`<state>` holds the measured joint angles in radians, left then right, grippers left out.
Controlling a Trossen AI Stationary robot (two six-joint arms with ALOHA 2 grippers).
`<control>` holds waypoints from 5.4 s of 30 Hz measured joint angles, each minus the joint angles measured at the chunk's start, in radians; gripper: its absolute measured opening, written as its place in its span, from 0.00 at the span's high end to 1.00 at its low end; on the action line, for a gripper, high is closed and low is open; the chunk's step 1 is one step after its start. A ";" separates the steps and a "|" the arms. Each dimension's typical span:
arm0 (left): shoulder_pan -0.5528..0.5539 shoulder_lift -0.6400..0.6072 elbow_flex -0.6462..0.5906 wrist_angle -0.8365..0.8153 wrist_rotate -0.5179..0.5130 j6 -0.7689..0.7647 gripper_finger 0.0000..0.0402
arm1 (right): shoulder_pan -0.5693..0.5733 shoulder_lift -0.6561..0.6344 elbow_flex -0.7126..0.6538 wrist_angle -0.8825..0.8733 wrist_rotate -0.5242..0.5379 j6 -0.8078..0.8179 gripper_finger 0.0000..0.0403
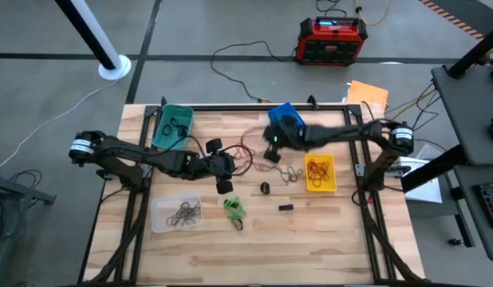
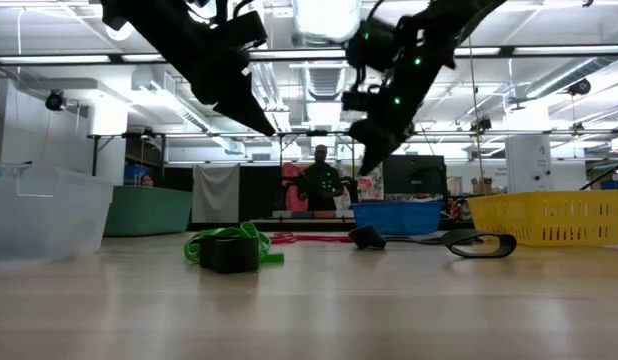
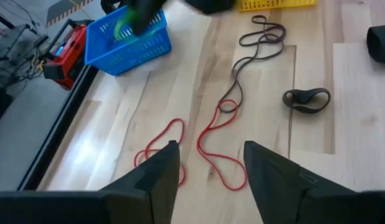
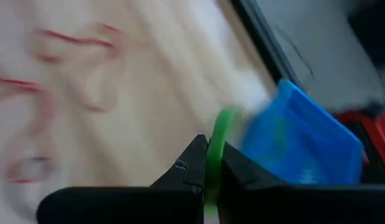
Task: Sort rubber bands into baskets
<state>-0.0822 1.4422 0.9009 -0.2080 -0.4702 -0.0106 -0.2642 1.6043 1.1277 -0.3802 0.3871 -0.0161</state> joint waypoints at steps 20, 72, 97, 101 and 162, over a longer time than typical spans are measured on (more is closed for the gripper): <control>0.114 -0.002 0.000 0.014 0.182 0.092 0.59 | -0.437 0.002 0.025 -0.083 -0.401 0.177 0.82; 0.149 0.381 -0.002 0.164 0.283 -0.029 1.00 | 0.168 -0.174 -0.314 0.412 -0.361 0.111 0.60; 0.096 0.243 -0.001 0.183 0.341 0.034 1.00 | 0.220 -0.094 -0.373 0.663 -0.308 0.030 0.60; 0.096 0.243 0.000 0.227 0.340 0.029 1.00 | 0.230 -0.005 -0.361 0.732 -0.306 0.020 0.60; 0.104 0.224 -0.082 0.177 0.400 -0.121 0.88 | 0.245 0.072 -0.272 0.554 -0.212 0.084 0.46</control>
<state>0.0217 1.6665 0.8193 -0.0311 -0.0698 -0.1316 -0.0193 1.6760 0.8555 0.1740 0.1753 0.0679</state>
